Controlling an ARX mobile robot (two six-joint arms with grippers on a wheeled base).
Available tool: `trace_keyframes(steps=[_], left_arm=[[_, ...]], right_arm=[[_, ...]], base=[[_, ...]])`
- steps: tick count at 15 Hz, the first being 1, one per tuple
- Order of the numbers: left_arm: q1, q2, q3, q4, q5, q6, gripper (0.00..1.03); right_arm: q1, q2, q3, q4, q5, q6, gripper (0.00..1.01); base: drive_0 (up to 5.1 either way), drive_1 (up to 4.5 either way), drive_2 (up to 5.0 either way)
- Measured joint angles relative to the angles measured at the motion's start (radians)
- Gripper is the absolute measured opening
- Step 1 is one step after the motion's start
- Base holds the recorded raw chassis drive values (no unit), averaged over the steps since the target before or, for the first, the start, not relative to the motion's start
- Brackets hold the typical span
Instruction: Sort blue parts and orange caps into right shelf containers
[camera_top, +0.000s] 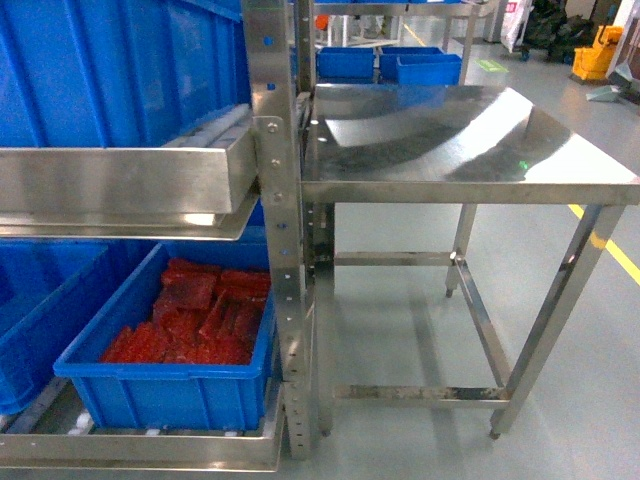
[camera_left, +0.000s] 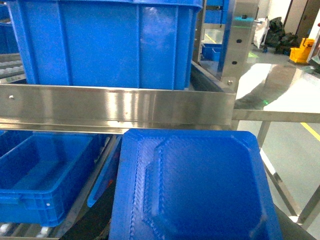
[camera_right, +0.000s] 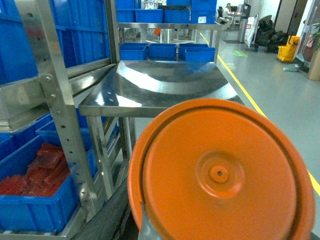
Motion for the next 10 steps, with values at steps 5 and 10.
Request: trace_keyframes(steps=[5, 10], left_arm=[[0.000, 0.000, 0.000, 0.001, 0.000, 0.000, 0.42], [0.000, 0.000, 0.000, 0.002, -0.002, 0.000, 0.42]], right_arm=[[0.000, 0.000, 0.000, 0.001, 0.000, 0.000, 0.45], [0.000, 0.000, 0.000, 0.000, 0.000, 0.000, 0.45]], base=[[-5.1, 2.36, 2.4], [-5.1, 2.36, 2.4]])
